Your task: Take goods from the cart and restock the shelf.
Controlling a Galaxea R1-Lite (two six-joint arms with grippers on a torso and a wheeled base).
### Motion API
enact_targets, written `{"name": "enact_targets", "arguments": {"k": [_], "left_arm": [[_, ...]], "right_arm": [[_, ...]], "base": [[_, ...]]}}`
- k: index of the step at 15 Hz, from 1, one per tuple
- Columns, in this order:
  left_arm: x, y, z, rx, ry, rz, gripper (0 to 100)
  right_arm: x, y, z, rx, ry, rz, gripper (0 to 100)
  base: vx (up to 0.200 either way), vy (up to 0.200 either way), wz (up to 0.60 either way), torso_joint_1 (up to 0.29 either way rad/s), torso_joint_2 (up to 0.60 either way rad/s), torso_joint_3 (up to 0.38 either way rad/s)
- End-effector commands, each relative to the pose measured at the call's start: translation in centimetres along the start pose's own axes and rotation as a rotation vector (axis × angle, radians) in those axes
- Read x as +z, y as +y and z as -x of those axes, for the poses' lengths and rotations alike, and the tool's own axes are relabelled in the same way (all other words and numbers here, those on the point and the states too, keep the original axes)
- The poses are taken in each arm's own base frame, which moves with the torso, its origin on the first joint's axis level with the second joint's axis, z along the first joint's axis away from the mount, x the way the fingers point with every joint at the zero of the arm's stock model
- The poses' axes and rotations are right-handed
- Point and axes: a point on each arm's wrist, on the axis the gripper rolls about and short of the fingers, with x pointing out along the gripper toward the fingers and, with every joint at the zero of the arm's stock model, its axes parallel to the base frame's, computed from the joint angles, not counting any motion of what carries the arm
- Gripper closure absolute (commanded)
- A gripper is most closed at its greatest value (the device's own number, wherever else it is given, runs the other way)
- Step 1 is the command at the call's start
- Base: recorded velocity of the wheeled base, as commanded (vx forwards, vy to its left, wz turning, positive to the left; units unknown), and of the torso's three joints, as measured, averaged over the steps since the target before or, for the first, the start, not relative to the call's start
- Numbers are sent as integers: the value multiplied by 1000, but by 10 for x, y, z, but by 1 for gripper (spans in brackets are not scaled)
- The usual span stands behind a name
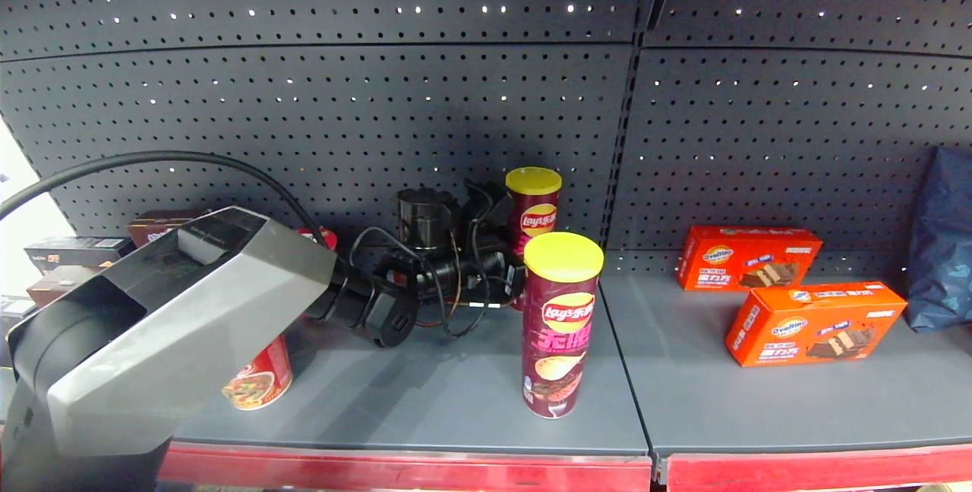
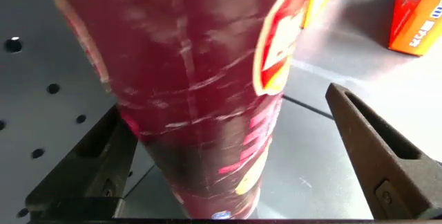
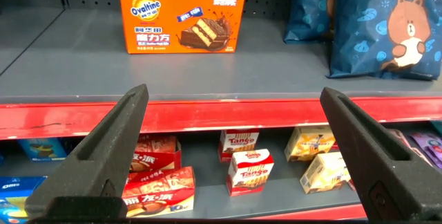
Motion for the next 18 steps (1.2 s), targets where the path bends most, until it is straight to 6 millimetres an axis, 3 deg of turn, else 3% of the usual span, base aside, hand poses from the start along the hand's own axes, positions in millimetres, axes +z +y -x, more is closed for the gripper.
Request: {"name": "enact_targets", "arguments": {"k": [1, 7, 10, 13, 18], "left_arm": [[-3, 2, 2, 7, 7, 4, 0], [-3, 8, 24, 39, 30, 4, 0], [1, 15, 50, 84, 12, -26, 0], [2, 10, 77, 111, 10, -25, 0], [14, -3, 95, 225, -3, -40, 0]], "right_arm": [[0, 0, 0, 0, 1, 0, 0], [0, 0, 0, 2, 1, 0, 0], [0, 0, 0, 3, 1, 0, 0], [0, 0, 0, 5, 0, 0, 0], [0, 0, 0, 15, -1, 2, 0]], "base": [[0, 0, 0, 0, 0, 0], [0, 0, 0, 0, 0, 0], [0, 0, 0, 0, 0, 0], [0, 0, 0, 0, 0, 0], [0, 0, 0, 0, 0, 0]]}}
